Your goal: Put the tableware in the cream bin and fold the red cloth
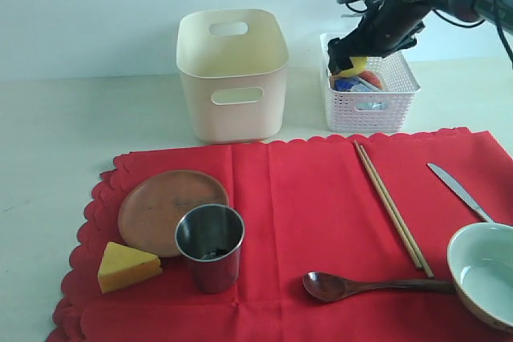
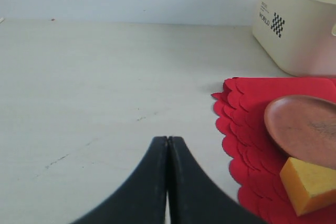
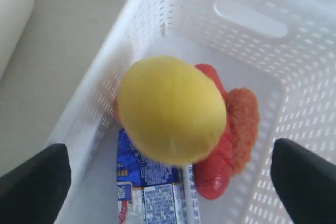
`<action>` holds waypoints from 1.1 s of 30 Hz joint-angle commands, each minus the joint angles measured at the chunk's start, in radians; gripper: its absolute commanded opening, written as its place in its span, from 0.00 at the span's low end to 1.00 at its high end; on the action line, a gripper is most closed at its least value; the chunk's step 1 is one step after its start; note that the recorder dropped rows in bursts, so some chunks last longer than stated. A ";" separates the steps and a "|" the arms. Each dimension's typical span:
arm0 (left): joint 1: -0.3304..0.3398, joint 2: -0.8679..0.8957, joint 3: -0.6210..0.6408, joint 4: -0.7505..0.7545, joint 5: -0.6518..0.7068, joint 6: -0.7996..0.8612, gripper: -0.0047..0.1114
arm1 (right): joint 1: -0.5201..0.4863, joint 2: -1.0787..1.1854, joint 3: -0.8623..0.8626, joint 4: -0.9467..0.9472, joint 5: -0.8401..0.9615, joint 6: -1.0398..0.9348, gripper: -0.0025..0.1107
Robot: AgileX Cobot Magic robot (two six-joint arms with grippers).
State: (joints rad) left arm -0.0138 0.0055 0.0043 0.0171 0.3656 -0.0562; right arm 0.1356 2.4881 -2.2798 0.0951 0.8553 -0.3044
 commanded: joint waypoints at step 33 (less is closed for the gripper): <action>-0.007 -0.006 -0.004 -0.002 -0.014 -0.003 0.04 | 0.045 -0.638 0.736 0.143 0.322 0.065 0.86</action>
State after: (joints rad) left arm -0.0138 0.0055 0.0043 0.0171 0.3656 -0.0562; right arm 0.1743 1.8888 -1.6274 0.2370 1.2026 -0.2391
